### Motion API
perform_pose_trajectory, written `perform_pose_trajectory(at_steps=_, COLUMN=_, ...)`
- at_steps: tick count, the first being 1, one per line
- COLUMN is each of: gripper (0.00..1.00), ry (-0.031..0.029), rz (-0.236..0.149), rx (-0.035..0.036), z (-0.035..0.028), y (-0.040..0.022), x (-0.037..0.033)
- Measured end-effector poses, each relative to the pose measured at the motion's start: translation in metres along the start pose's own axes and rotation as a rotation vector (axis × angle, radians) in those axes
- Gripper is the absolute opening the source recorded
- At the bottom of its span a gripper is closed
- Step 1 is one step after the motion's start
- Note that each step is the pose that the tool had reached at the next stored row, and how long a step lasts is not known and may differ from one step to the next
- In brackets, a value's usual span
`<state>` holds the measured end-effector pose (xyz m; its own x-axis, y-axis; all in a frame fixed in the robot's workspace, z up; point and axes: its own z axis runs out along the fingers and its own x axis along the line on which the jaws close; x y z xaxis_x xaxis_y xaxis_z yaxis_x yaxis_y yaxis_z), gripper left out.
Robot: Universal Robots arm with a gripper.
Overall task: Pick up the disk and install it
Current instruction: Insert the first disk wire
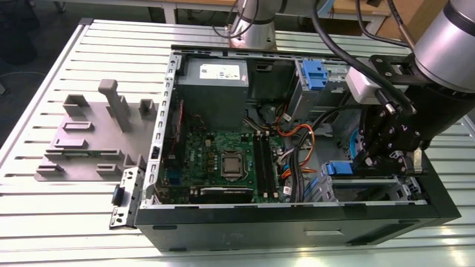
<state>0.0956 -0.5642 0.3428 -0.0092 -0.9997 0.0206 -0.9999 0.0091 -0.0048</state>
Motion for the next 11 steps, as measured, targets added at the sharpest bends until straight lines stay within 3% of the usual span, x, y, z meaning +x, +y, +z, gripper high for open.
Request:
perform_pose_trajectory(at_steps=5, gripper=0.11, ry=0.0006, rz=0.000, rx=0.0000, z=-0.0011, y=-0.0004, x=0.0002)
perform_pose_trajectory(at_steps=11, gripper=0.11, ry=0.0003, rz=0.000, rx=0.0000, z=-0.0112, y=-0.0005, x=0.0001)
